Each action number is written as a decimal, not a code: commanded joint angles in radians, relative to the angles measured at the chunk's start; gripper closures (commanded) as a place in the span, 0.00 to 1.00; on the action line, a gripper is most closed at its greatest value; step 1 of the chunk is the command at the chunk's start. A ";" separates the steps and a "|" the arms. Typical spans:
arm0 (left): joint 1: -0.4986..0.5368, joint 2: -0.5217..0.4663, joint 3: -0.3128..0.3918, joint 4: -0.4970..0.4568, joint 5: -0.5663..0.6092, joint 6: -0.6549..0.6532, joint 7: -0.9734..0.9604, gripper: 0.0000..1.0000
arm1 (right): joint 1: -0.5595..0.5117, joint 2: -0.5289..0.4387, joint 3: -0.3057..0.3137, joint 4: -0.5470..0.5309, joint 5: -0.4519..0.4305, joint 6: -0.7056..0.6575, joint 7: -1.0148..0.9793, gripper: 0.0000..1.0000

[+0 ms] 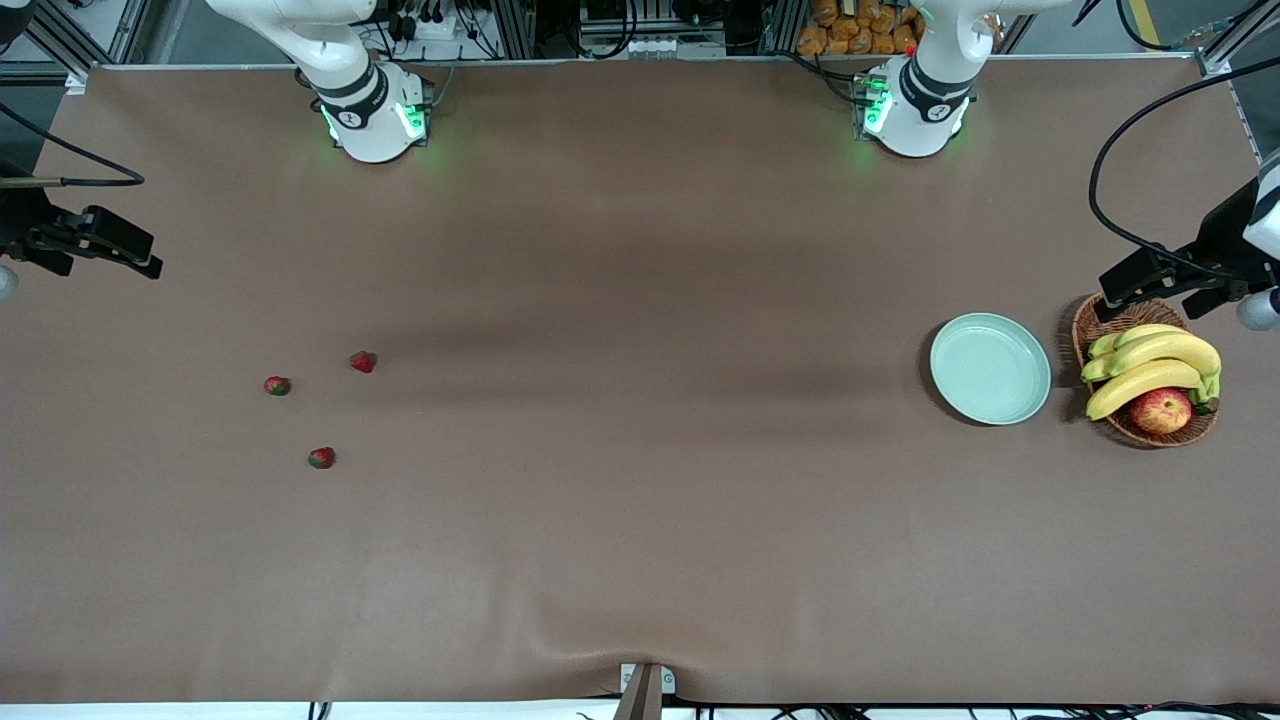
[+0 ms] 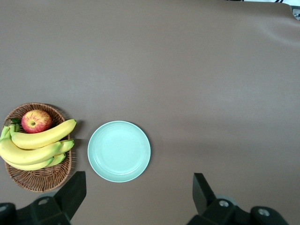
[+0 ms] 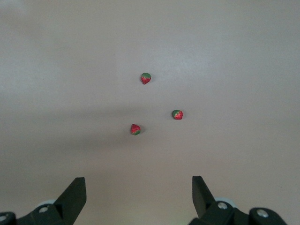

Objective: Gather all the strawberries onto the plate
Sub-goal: 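Reach the right gripper toward the three red strawberries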

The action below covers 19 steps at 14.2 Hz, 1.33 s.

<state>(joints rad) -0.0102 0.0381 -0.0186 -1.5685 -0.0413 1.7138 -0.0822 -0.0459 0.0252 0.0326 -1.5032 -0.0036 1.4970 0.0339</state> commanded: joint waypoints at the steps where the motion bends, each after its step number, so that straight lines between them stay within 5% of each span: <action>1: -0.007 -0.001 0.005 0.012 -0.009 -0.029 -0.001 0.00 | -0.006 -0.005 0.009 0.014 -0.025 -0.001 0.015 0.00; 12: 0.001 -0.001 -0.007 0.010 -0.006 -0.062 0.002 0.00 | -0.037 0.016 0.010 0.002 -0.001 -0.044 -0.011 0.00; 19: 0.000 0.003 -0.009 0.008 -0.006 -0.060 0.001 0.00 | -0.032 0.096 0.009 -0.119 -0.001 0.089 -0.009 0.00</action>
<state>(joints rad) -0.0101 0.0398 -0.0266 -1.5703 -0.0413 1.6688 -0.0822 -0.0667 0.1295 0.0326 -1.5619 -0.0059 1.5361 0.0321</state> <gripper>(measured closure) 0.000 0.000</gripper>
